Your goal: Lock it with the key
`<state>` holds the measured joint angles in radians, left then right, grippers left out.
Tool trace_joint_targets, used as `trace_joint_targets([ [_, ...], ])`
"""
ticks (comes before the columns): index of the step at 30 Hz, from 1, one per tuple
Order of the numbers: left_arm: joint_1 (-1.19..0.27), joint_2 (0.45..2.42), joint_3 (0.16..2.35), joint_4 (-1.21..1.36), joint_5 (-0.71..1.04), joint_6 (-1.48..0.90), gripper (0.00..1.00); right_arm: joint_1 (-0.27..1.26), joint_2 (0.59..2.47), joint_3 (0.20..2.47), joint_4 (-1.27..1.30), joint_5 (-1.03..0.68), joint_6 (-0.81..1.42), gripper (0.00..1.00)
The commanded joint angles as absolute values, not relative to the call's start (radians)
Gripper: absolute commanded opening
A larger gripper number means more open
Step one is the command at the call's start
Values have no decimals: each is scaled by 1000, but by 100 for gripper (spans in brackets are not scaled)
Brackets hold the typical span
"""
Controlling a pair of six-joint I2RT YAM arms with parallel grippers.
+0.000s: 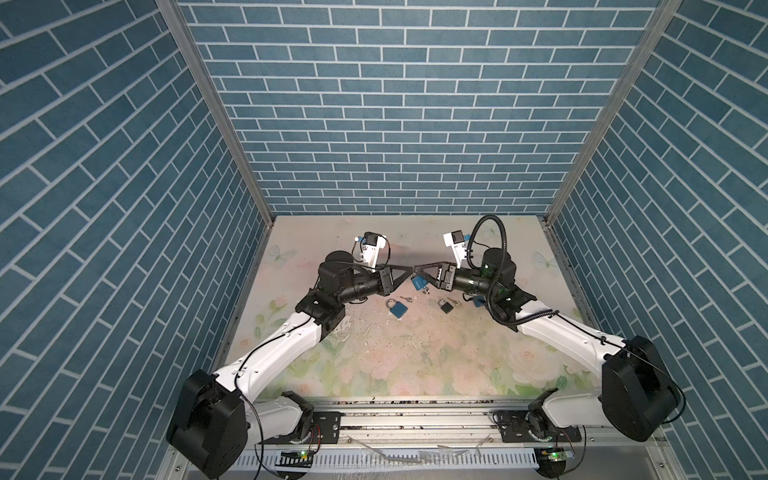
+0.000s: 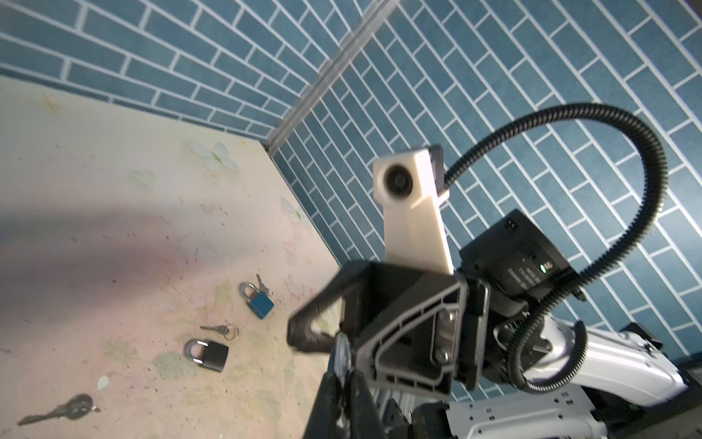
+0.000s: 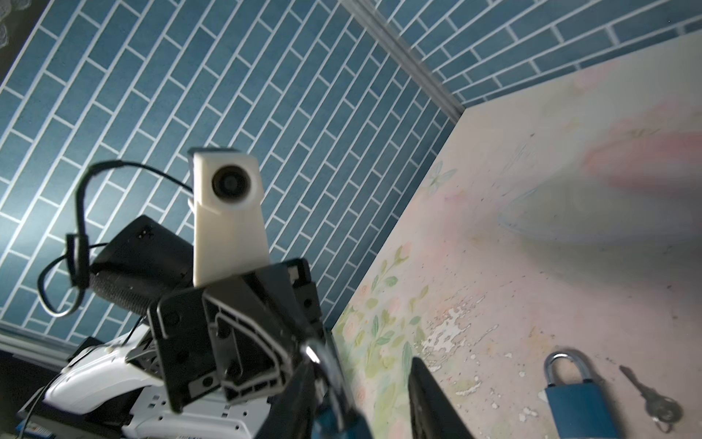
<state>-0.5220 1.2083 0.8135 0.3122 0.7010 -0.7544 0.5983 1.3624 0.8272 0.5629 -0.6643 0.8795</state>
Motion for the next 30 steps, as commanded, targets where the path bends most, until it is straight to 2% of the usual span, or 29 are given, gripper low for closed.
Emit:
trace_joint_targets([
  [1, -504, 1207, 803, 348, 784, -790, 0, 582, 1322, 775, 666, -571, 905, 44],
  [16, -488, 1251, 784, 390, 711, -825, 0, 594, 1101, 430, 823, -407, 1042, 44],
  [30, -486, 1264, 778, 450, 635, -893, 0, 679, 1281, 425, 1029, -373, 1081, 44],
])
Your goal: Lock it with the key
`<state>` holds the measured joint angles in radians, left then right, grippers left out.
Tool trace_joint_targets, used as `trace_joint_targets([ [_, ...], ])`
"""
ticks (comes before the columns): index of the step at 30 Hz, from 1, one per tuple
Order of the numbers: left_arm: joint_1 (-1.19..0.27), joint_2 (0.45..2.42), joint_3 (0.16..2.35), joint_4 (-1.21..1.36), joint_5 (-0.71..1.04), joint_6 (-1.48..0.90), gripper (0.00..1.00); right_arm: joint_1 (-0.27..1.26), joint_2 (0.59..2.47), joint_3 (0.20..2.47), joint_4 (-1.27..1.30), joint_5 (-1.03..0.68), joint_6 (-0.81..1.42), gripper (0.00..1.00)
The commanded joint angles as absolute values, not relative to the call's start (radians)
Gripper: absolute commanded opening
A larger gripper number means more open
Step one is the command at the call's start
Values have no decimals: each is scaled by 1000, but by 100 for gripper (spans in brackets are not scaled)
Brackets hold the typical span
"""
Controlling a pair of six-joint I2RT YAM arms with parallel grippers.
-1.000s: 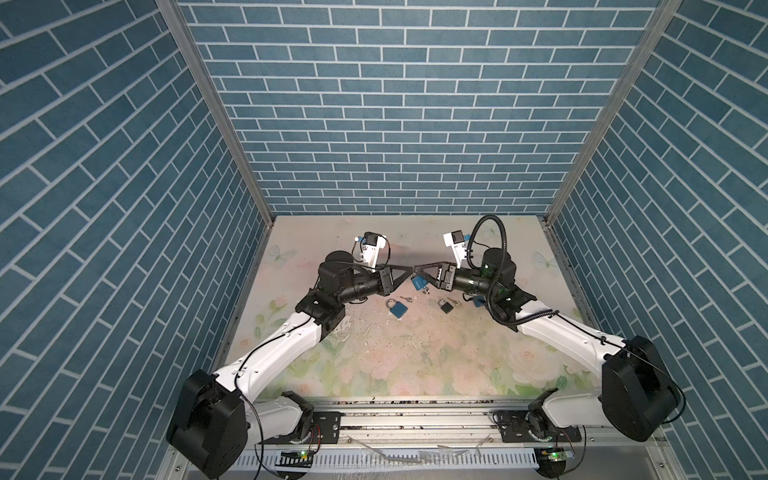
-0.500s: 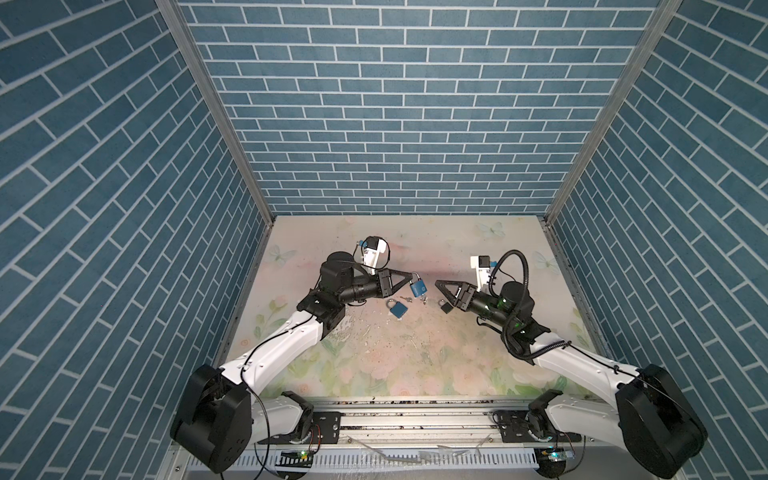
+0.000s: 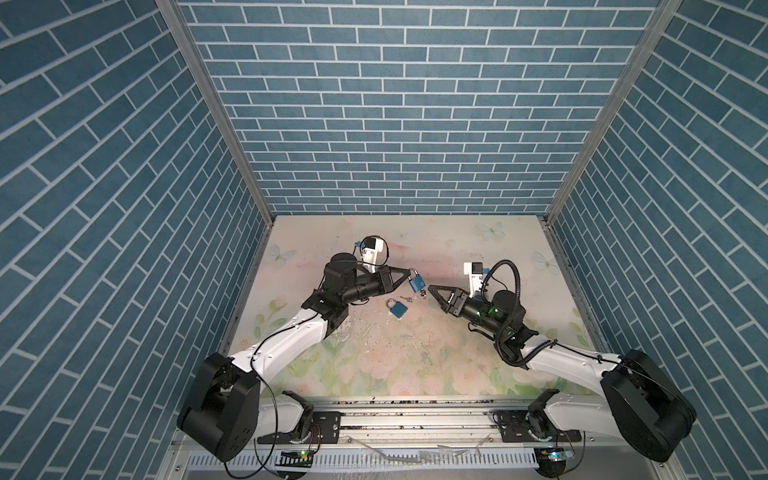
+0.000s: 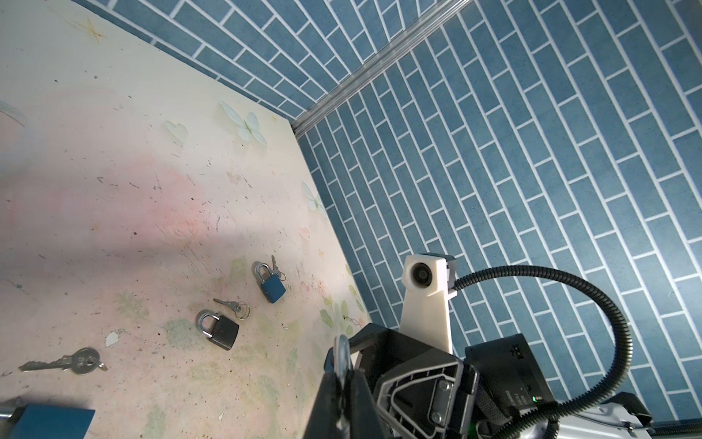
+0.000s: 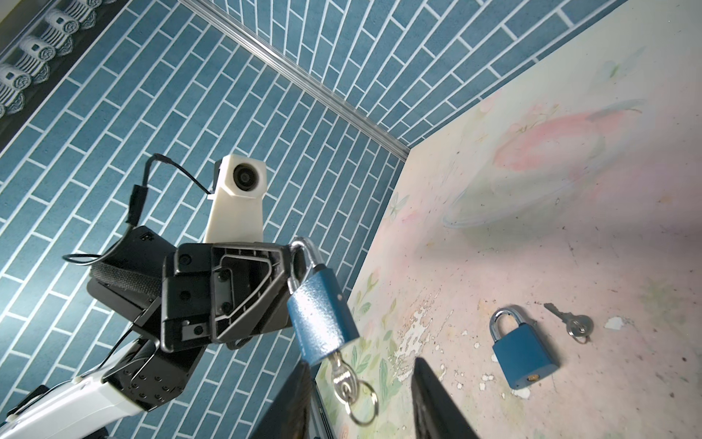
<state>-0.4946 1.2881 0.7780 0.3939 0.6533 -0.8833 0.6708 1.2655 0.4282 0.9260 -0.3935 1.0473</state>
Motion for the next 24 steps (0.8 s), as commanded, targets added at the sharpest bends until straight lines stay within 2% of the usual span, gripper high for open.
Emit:
trace_joint_targets([
  [1, -487, 1261, 779, 448, 632, -894, 0, 680, 1290, 426, 1040, -372, 1084, 44],
  [24, -479, 1284, 764, 541, 611, -965, 0, 710, 1439, 483, 1192, -397, 1118, 38],
])
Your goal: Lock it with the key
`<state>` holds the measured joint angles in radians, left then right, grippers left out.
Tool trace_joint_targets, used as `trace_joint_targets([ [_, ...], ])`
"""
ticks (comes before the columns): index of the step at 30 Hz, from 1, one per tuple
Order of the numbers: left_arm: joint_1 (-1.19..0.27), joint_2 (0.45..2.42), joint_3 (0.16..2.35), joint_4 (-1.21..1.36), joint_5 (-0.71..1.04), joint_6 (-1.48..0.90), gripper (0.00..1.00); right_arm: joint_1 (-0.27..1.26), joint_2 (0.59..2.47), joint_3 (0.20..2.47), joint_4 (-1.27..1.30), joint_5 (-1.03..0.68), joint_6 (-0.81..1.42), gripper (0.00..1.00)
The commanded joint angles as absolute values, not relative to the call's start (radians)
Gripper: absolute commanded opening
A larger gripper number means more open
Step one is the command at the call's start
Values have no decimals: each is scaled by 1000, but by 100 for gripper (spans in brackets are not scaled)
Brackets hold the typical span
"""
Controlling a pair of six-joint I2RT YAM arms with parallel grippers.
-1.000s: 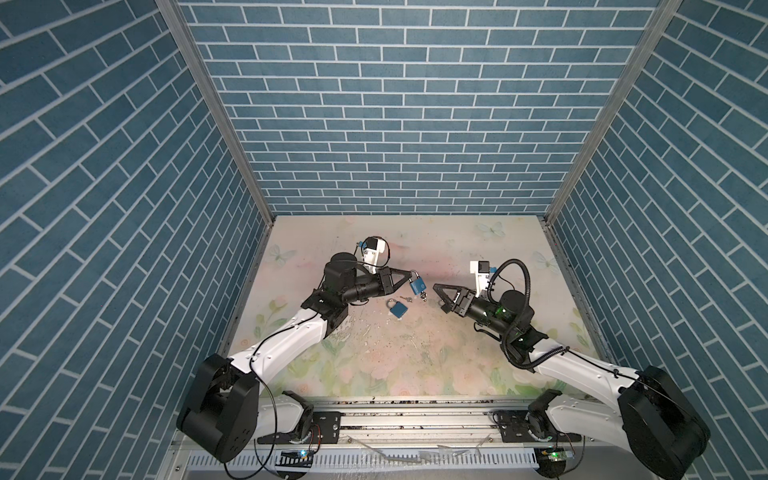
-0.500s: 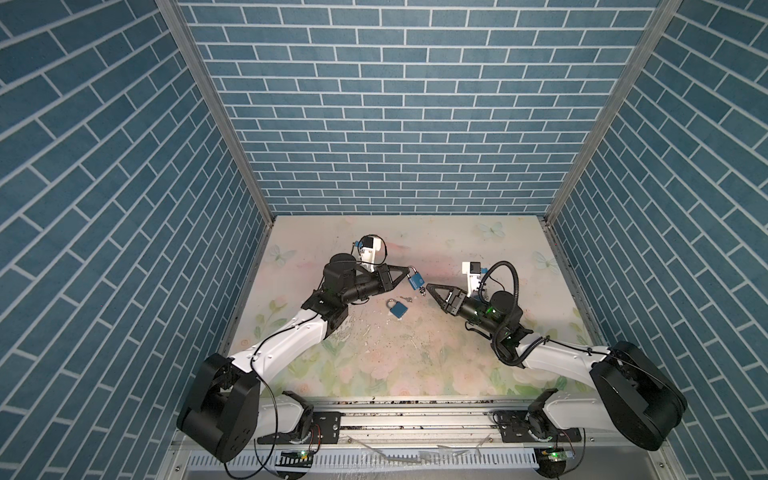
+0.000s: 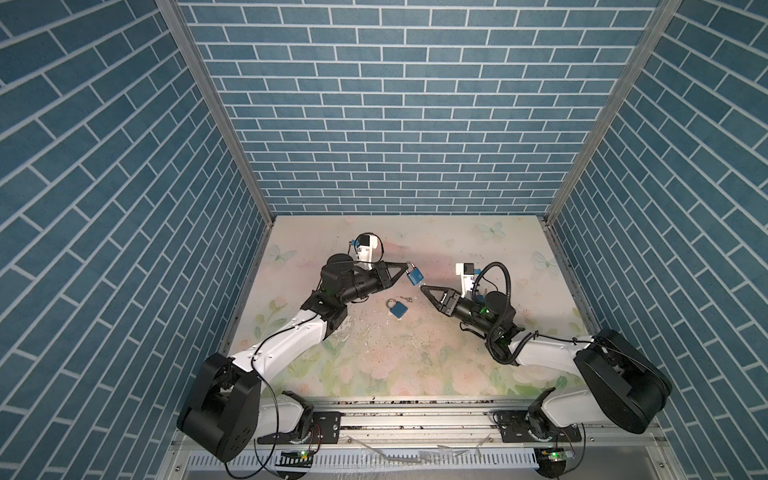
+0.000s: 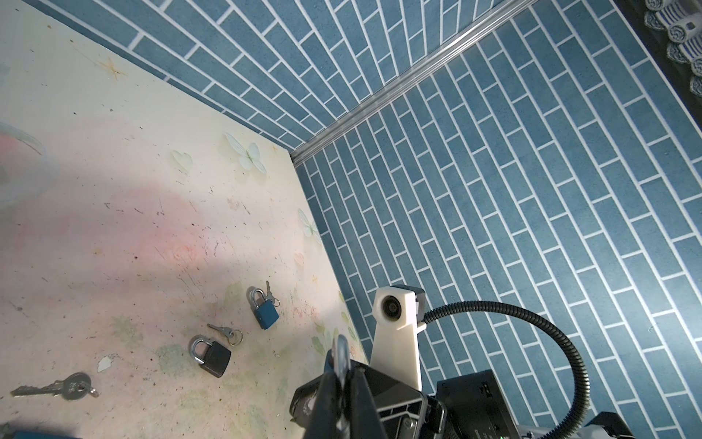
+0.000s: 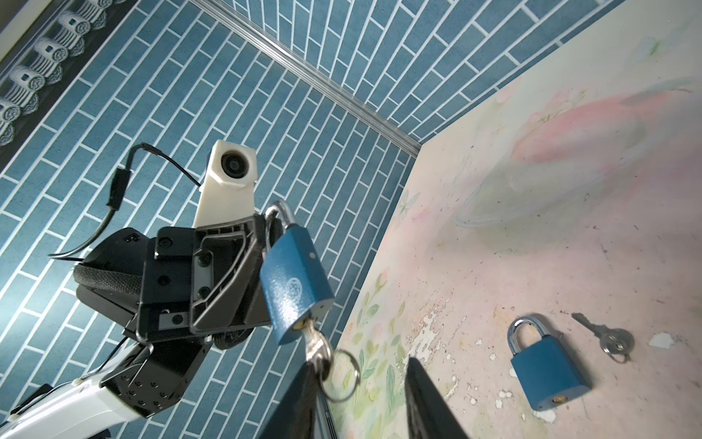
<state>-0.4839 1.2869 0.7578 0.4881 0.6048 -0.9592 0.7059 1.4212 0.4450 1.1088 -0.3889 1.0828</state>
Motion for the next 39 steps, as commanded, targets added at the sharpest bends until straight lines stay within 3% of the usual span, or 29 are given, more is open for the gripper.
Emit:
trace_joint_targets([
  [1, -479, 1286, 763, 543, 609, -966, 0, 709, 1446, 486, 1203, -397, 1123, 37],
  [24, -479, 1321, 741, 632, 603, -1007, 0, 714, 1549, 512, 1365, -431, 1192, 1],
  [39, -401, 1260, 652, 698, 574, -1048, 0, 706, 1550, 465, 1352, -379, 1180, 0],
])
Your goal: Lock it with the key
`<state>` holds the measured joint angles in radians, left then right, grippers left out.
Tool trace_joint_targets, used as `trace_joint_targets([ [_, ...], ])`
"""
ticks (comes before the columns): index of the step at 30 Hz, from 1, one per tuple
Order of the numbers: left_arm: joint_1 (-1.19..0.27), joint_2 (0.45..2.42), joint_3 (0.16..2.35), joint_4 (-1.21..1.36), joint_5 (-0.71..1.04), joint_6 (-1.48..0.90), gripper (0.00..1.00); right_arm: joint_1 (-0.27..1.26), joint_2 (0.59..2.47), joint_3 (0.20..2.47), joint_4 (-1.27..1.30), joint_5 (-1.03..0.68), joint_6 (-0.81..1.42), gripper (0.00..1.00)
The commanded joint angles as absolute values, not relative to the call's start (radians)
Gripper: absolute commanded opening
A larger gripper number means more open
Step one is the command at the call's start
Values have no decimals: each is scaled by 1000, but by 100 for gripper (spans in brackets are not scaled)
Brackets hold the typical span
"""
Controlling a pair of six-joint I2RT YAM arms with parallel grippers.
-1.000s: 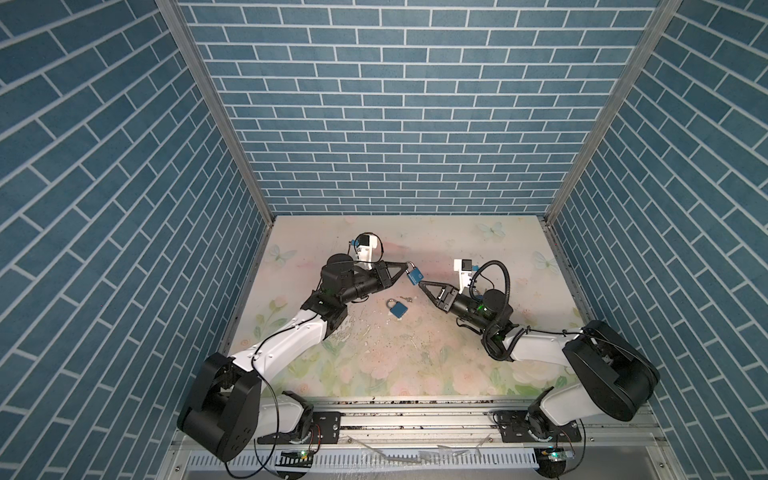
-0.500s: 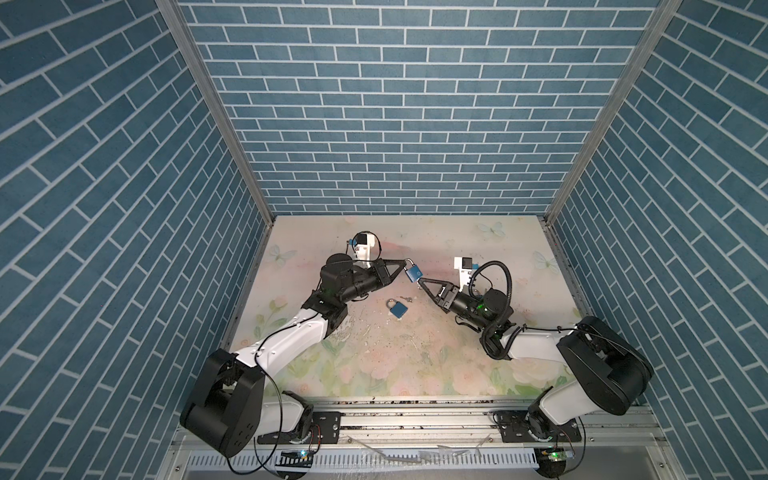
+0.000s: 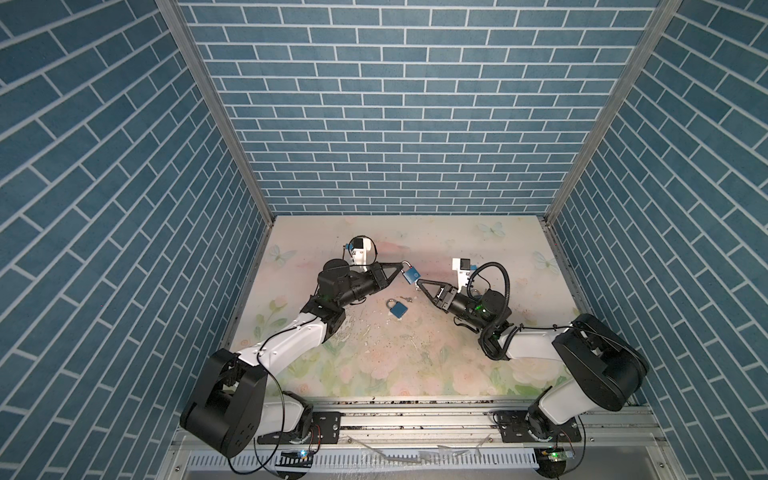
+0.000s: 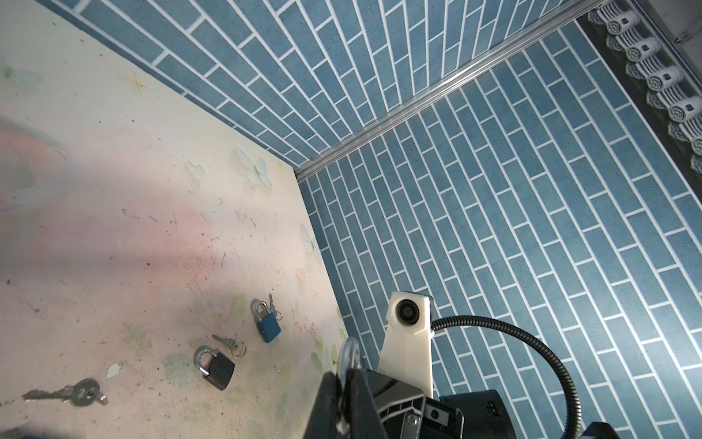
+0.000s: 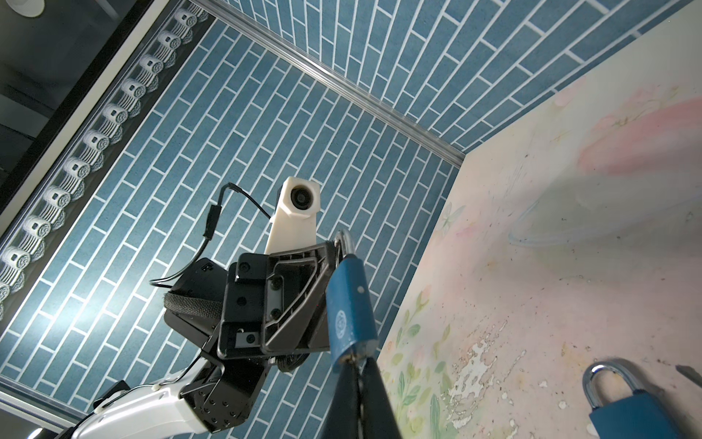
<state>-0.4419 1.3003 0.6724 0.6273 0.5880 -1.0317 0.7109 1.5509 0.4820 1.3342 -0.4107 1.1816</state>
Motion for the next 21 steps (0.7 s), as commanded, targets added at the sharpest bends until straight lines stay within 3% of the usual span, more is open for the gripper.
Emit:
trace_joint_targets([
  [1, -394, 1250, 643, 697, 568, -1052, 0, 705, 1549, 463, 1349, -380, 1178, 0],
  [12, -381, 1233, 592, 738, 516, -1077, 0, 702, 1562, 466, 1338, -388, 1178, 0],
  [21, -317, 1207, 586, 654, 578, -1065, 0, 671, 1457, 368, 1206, -390, 1141, 0],
])
